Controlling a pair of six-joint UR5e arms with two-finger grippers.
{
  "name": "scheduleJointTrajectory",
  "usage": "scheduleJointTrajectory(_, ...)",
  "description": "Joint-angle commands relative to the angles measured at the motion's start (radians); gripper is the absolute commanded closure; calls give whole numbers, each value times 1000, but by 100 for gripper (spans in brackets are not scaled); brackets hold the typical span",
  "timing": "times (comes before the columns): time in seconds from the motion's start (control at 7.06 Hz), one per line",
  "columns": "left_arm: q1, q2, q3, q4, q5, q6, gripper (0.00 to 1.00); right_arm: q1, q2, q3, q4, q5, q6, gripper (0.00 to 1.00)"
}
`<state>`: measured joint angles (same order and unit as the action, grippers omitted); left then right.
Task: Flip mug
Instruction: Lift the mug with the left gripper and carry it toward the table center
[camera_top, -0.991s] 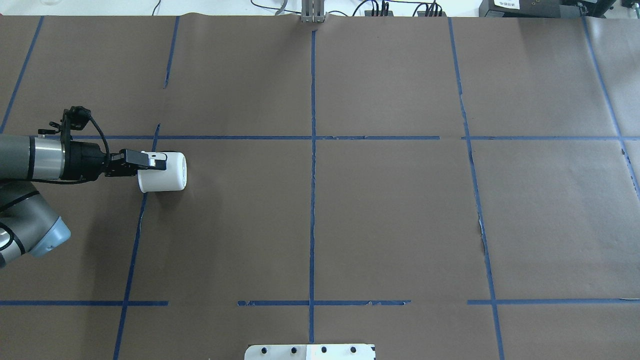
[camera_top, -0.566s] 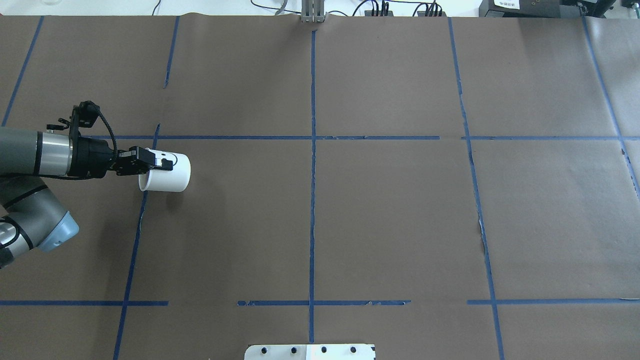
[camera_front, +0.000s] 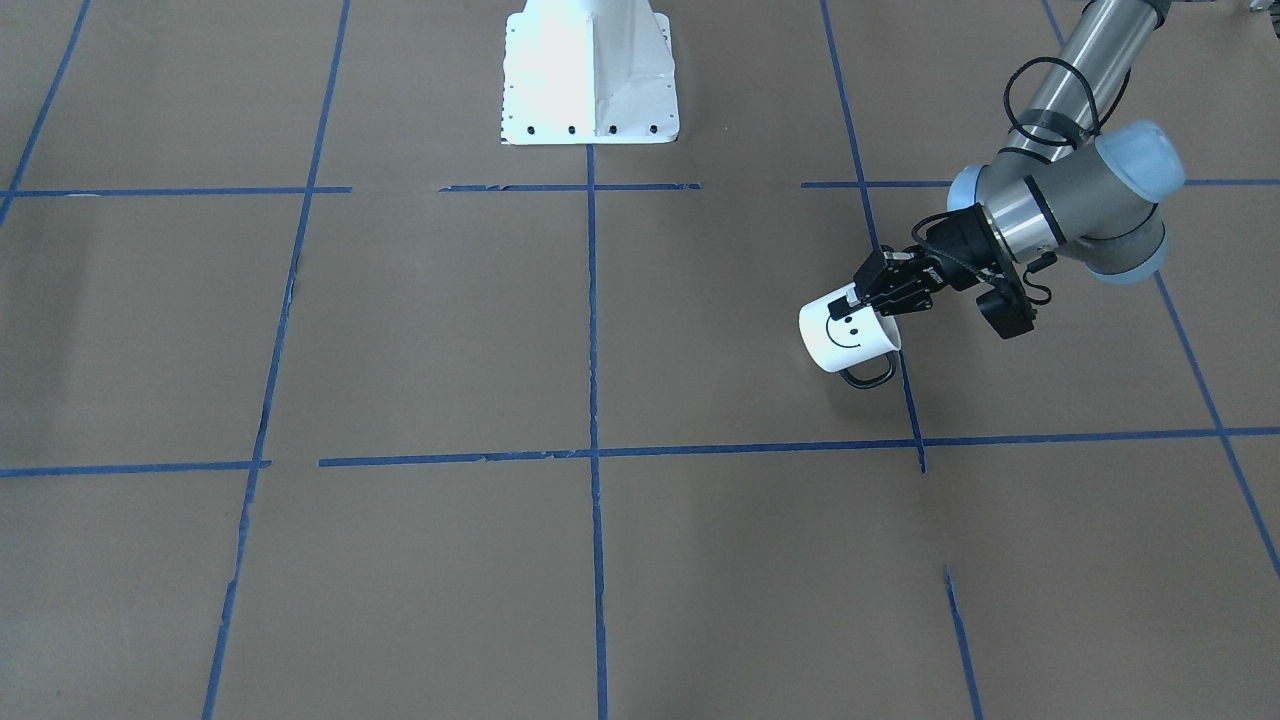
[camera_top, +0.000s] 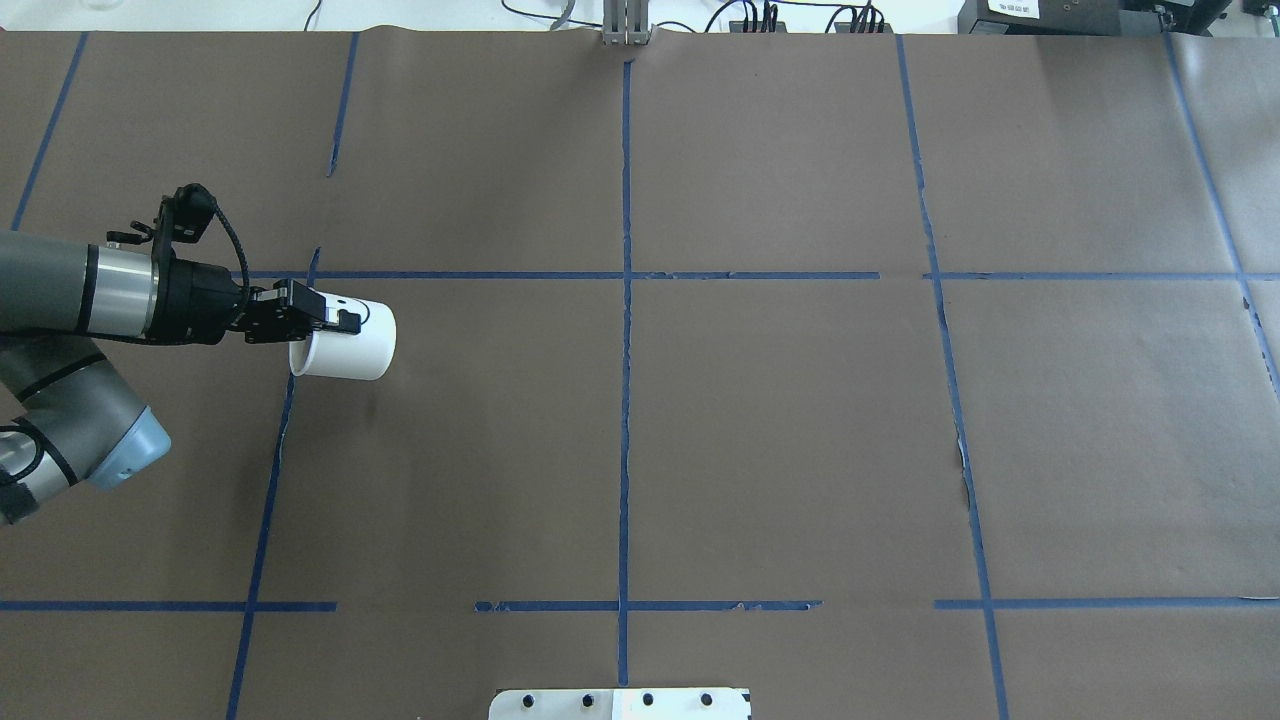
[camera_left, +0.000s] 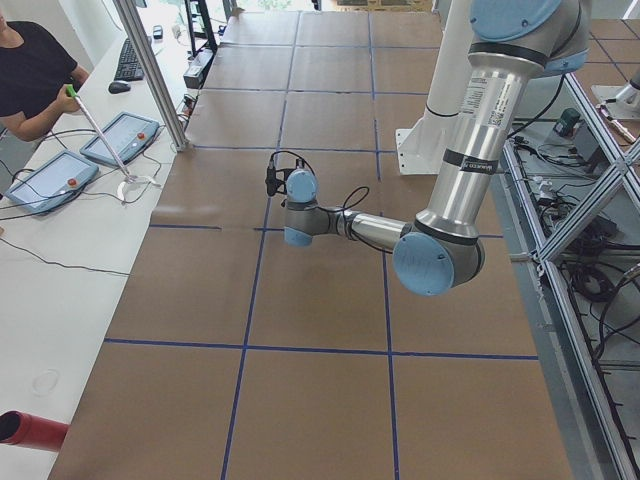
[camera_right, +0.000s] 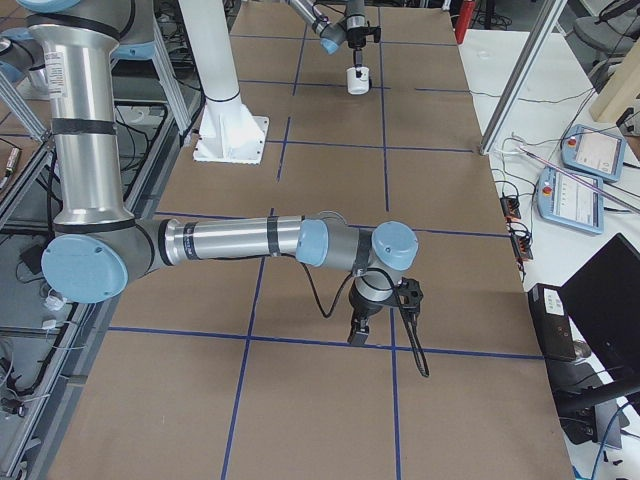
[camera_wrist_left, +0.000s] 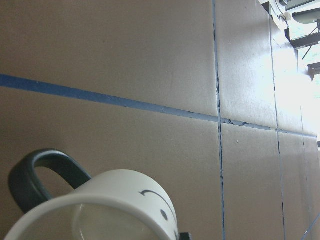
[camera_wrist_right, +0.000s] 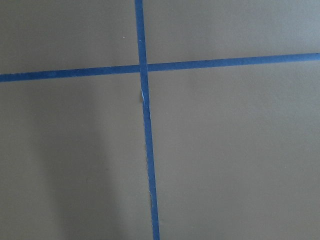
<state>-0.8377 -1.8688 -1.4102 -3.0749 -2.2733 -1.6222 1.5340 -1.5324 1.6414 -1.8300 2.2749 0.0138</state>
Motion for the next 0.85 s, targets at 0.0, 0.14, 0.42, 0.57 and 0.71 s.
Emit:
scheduleJointTrajectory(0.0, -1, -55, -137, 274, -6, 2, 100, 0, 0, 0, 0, 0, 0, 0)
scheduleJointTrajectory(0.14, -1, -75, -171, 356, 1, 8, 100, 0, 0, 0, 0, 0, 0, 0)
scheduleJointTrajectory(0.42, 3, -163, -191, 526, 11, 16, 100, 0, 0, 0, 0, 0, 0, 0)
scheduleJointTrajectory(0.57, 6, -218, -197, 617, 23, 18, 100, 0, 0, 0, 0, 0, 0, 0)
scheduleJointTrajectory(0.71, 12, -271, -200, 716, 67, 62, 100, 0, 0, 0, 0, 0, 0, 0)
